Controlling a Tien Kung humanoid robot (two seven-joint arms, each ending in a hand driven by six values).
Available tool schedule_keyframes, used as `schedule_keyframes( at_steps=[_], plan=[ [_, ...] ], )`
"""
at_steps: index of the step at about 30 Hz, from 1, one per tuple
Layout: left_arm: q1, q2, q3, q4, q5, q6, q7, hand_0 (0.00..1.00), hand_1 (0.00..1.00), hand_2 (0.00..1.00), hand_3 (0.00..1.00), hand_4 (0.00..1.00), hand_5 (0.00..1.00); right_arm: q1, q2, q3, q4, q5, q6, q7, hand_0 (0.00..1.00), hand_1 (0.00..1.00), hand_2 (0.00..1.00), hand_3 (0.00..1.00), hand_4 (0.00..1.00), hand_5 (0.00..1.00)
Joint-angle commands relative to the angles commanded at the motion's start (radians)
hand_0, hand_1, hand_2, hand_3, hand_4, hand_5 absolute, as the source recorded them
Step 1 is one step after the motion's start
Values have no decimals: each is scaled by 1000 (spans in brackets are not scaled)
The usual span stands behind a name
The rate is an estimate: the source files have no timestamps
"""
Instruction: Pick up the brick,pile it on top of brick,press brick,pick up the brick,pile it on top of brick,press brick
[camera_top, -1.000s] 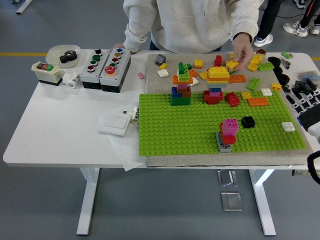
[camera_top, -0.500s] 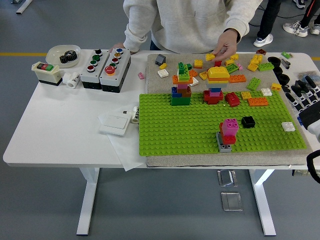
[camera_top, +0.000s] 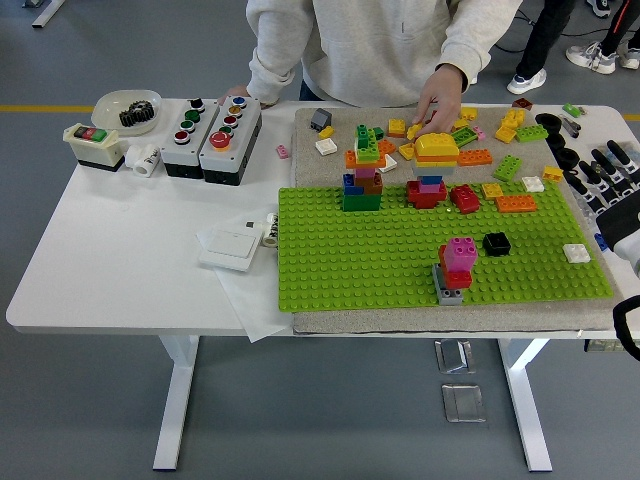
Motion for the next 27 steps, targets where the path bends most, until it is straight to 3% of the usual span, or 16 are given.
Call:
schedule_keyframes(
  at_steps=[24, 27],
  plan=[
    [2, 0, -2, 0, -5, 1, -1, 794, 701, 593, 533, 523, 509, 6, 2, -3, 2, -9, 0, -7, 564, 615, 729, 641, 941, 590],
    [4, -2, -4, 0, -6, 2, -2, 796, 704, 593, 534, 523, 508, 5, 1, -5, 9, -108, -44, -13, 564, 615, 729, 631, 930, 597]
  ],
)
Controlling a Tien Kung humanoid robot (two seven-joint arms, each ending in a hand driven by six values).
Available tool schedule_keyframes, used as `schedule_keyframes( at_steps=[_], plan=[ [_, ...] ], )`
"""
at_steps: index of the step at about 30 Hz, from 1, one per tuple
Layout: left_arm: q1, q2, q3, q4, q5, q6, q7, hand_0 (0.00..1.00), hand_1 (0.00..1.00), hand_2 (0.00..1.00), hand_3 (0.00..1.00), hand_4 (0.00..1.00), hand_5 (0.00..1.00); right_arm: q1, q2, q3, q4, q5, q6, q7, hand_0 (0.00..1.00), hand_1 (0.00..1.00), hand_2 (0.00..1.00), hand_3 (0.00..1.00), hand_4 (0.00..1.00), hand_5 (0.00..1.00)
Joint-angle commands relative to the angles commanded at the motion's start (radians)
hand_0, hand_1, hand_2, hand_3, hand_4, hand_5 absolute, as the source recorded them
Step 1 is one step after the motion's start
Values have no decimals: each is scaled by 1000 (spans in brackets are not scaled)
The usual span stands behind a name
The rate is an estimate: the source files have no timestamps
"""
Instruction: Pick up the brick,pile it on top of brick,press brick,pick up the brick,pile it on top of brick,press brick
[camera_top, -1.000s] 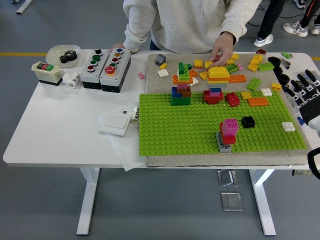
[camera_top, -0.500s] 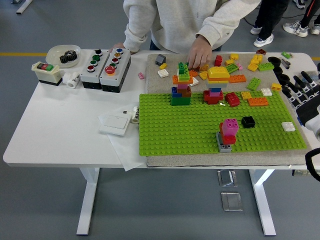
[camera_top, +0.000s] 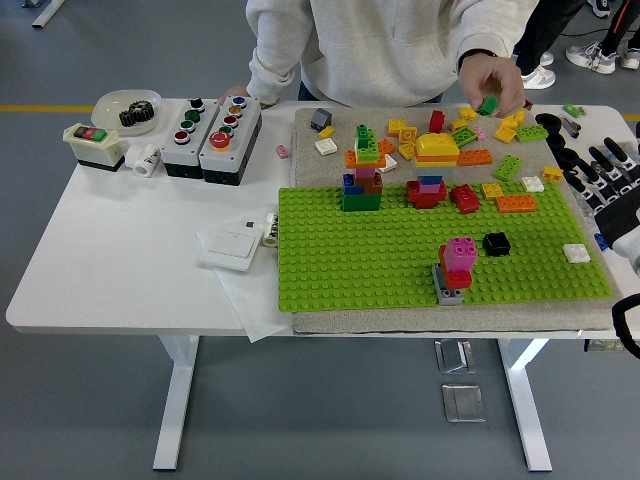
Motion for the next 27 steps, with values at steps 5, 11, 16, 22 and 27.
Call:
schedule_keyframes(
  at_steps=[5, 11, 16, 22, 27],
  plan=[
    [3, -1, -2, 0, 4, -1, -1, 797, 706, 593, 533, 523, 509, 4, -1, -40, -17, -204, -72, -41, 563, 620, 734, 639, 926, 591],
    [4, -1, 1, 0, 0, -1, -2, 797, 708, 594, 533, 525, 510, 2, 3, -50, -58, -458, -65, -86, 582, 639, 749, 691, 930, 578],
    [3, -2, -2, 0, 1, -1, -3, 797, 708, 594, 533, 525, 510, 0, 4, -42, -81, -665, -58, -99, 582, 639, 749, 691, 930, 578],
    [3, -3, 0, 0, -2, 0, -4, 798, 709, 593, 533, 525, 510, -2, 1, -37, -94, -881, -48, -115, 585, 644, 751, 712, 928, 573],
    [2, -3, 0, 0, -4, 0, -5, 798, 709, 593, 533, 525, 510, -1, 0, -36, -97, -904, -41, -119, 588, 647, 753, 705, 928, 580]
  ],
)
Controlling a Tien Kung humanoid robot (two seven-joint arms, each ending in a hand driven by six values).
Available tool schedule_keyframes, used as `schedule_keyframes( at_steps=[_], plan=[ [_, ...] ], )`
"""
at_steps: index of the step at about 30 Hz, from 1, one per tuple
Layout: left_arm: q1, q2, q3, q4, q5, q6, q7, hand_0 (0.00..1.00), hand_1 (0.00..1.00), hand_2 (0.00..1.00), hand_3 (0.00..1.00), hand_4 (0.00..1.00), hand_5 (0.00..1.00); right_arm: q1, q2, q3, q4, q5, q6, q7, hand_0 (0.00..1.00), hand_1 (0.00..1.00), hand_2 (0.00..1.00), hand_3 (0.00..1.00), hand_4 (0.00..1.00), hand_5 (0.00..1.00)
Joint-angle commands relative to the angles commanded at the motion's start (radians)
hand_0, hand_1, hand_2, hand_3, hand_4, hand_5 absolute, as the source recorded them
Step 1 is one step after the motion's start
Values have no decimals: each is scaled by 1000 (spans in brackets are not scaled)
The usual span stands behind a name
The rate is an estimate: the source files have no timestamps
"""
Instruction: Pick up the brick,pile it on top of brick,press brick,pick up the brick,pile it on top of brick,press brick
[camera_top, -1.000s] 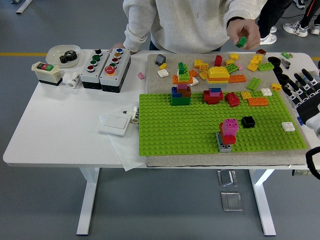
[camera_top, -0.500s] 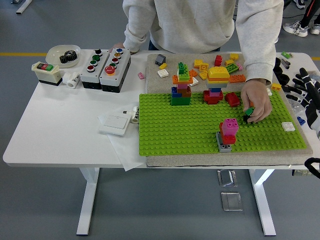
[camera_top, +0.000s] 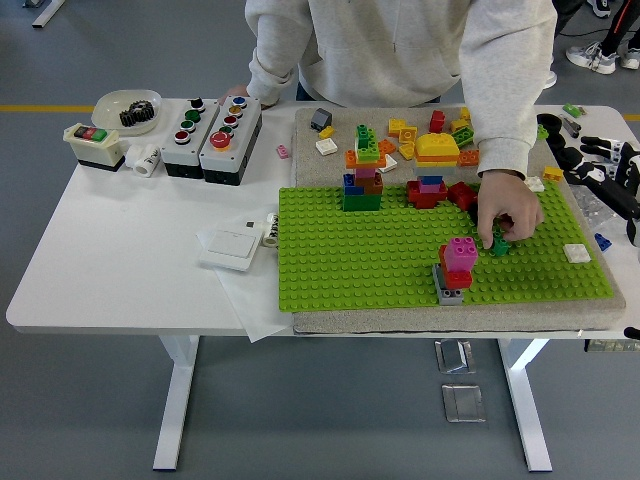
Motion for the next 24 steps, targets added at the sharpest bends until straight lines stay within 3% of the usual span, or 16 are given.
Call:
schedule_keyframes(
  at_steps=[4, 12, 17, 24],
  plan=[
    [1, -1, -1, 0, 3, 0, 0, 798, 711, 593, 534, 526, 510, -1, -2, 7, -7, -56, 22, -12, 593, 649, 754, 708, 914, 557],
    [2, -2, -1, 0, 7, -1, 0, 798, 710, 593, 534, 526, 510, 2, -37, 41, -38, -260, 153, -36, 594, 652, 753, 708, 919, 538],
    [1, -2, -2, 0, 9, -1, 0, 797, 710, 593, 534, 526, 510, 16, -71, 41, -58, -316, 216, -32, 600, 659, 754, 727, 921, 521],
    [0, -1, -5, 0, 14, -2, 1, 797, 709, 593, 533, 525, 510, 33, -99, 32, -80, -370, 266, -15, 604, 665, 754, 736, 923, 509]
  ],
)
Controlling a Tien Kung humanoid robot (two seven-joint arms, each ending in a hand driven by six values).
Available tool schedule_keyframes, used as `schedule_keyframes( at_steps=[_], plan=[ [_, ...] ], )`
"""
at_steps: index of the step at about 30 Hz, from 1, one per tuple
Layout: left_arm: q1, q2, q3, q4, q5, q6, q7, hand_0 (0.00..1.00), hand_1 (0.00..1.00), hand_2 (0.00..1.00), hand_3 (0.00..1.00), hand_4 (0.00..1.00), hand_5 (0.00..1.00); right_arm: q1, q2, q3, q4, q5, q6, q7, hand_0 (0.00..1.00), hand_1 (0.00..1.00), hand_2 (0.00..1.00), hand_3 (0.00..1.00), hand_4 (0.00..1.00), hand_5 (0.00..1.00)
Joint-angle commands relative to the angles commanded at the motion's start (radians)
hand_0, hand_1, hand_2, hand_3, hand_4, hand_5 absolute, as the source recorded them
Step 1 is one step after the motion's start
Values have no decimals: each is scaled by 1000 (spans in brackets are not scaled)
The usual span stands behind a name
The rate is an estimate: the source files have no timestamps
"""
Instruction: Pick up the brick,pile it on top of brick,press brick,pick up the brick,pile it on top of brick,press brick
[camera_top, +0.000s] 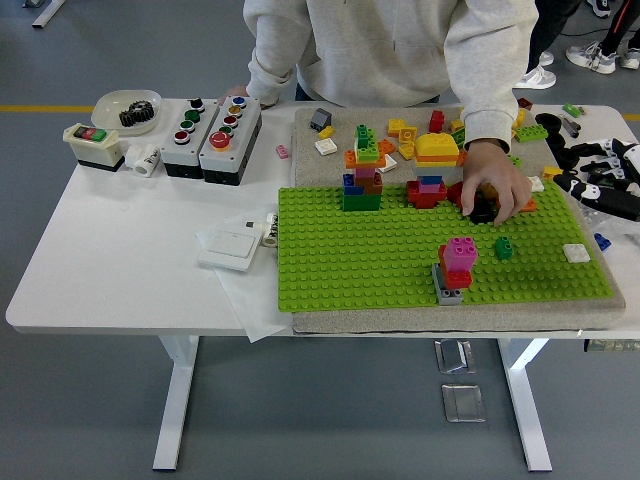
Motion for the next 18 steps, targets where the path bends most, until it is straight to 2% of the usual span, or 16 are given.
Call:
schedule_keyframes(
  at_steps=[6, 8, 9, 14, 15, 18],
  plan=[
    [3, 0, -1, 0, 1, 0, 1, 796, 707, 592, 533, 526, 510, 20, -15, -17, -19, -81, 38, 4, 614, 679, 757, 755, 927, 488],
    [4, 0, -1, 0, 2, 0, 1, 796, 707, 592, 533, 526, 510, 30, -22, -24, -26, -129, 56, 6, 614, 679, 757, 755, 927, 488],
    [5, 1, 0, 0, 1, 0, 1, 796, 707, 592, 534, 525, 510, 35, -26, -28, -30, -161, 67, 7, 636, 696, 766, 792, 937, 467],
    [7, 2, 1, 0, 1, 0, 2, 796, 707, 592, 534, 525, 510, 52, -46, -42, -50, -309, 113, 12, 636, 696, 766, 792, 937, 467],
    [7, 2, 1, 0, 2, 1, 2, 794, 704, 592, 534, 525, 510, 54, -49, -44, -53, -335, 118, 13, 662, 718, 781, 825, 944, 425],
    [8, 3, -2, 0, 5, 1, 2, 794, 704, 592, 534, 525, 510, 64, -58, -56, -65, -390, 133, 17, 662, 718, 781, 825, 944, 425]
  ],
)
